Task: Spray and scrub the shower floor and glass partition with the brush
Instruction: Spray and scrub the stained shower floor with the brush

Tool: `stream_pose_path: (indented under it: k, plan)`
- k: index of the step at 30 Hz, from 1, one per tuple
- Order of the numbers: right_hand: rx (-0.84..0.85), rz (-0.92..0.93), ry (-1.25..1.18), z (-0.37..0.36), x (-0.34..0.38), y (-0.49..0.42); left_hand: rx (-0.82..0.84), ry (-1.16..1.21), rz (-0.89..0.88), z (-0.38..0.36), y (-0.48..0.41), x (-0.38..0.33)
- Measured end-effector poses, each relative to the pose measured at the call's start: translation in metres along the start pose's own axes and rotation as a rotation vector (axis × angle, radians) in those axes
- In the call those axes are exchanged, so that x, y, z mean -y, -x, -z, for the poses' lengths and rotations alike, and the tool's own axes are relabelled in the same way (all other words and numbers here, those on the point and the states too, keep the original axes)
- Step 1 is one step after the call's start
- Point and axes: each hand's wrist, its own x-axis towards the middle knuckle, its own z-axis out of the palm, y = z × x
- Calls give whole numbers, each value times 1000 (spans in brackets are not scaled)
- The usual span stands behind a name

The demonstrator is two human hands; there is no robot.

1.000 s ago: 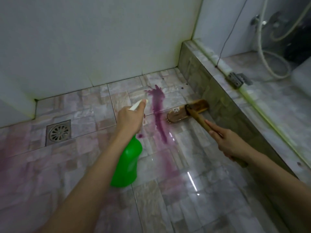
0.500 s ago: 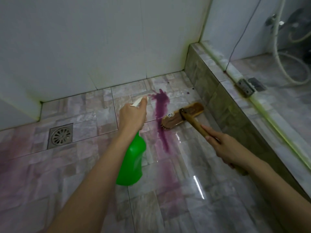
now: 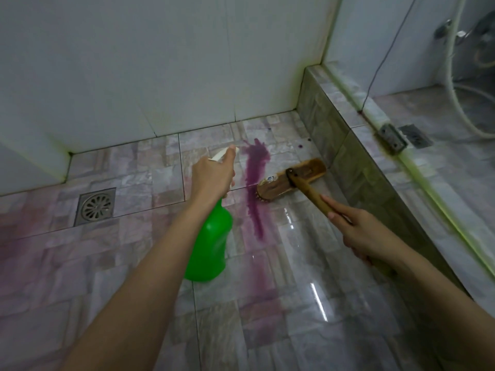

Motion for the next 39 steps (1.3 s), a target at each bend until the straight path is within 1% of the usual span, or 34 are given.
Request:
stream_pose_path:
  k: [3, 7, 11, 14, 17, 18, 21, 23, 25, 27, 28, 29, 30, 32, 33, 34, 36, 37, 39]
  plan:
    - [0, 12, -41, -5, 3, 0, -30, 11, 17, 2, 0, 4]
    - [-3, 26, -67, -5, 16, 0, -18, 13, 12, 10, -3, 9]
    - [-67, 36, -59, -6, 42, -27, -86, 35, 29, 17, -5, 12]
    - [-53, 49, 48, -12, 68, -71, -79, 66, 55, 25, -3, 12]
    - [-63, 70, 173, -8, 93, -124, -67, 68, 31, 28, -2, 14]
    - [-38, 64, 218, 0, 99, -131, -71, 78, 23, 28, -2, 14]
    - [111, 8, 414, 20, 106, -111, -65, 110, 20, 28, -2, 16]
    - [181, -55, 396, 19, 99, -81, -58, 108, 25, 28, -4, 15]
    - [141, -20, 333, 5, 96, -86, -70, 131, 30, 27, -6, 12]
    - [37, 79, 296, -4, 101, -122, -91, 147, 38, 26, -5, 9]
    - [2, 95, 273, -5, 107, -135, -99, 146, 44, 27, -4, 9]
    - [3, 92, 259, -3, 114, -142, -102, 150, 50, 28, -3, 9]
    - [47, 68, 258, 0, 118, -139, -98, 154, 54, 31, -2, 10]
    - [135, 59, 360, -1, 121, -113, -84, 158, 45, 36, -1, 11]
    - [162, 29, 384, -5, 116, -95, -81, 161, 40, 38, -2, 12]
    - [165, 16, 354, -14, 111, -80, -84, 165, 41, 40, -2, 13]
    - [54, 54, 255, -35, 104, -84, -98, 178, 51, 43, -3, 14]
    - [-14, 99, 241, -42, 102, -103, -107, 182, 55, 45, -3, 14]
    - [-88, 122, 265, -41, 106, -138, -118, 187, 42, 49, -1, 17]
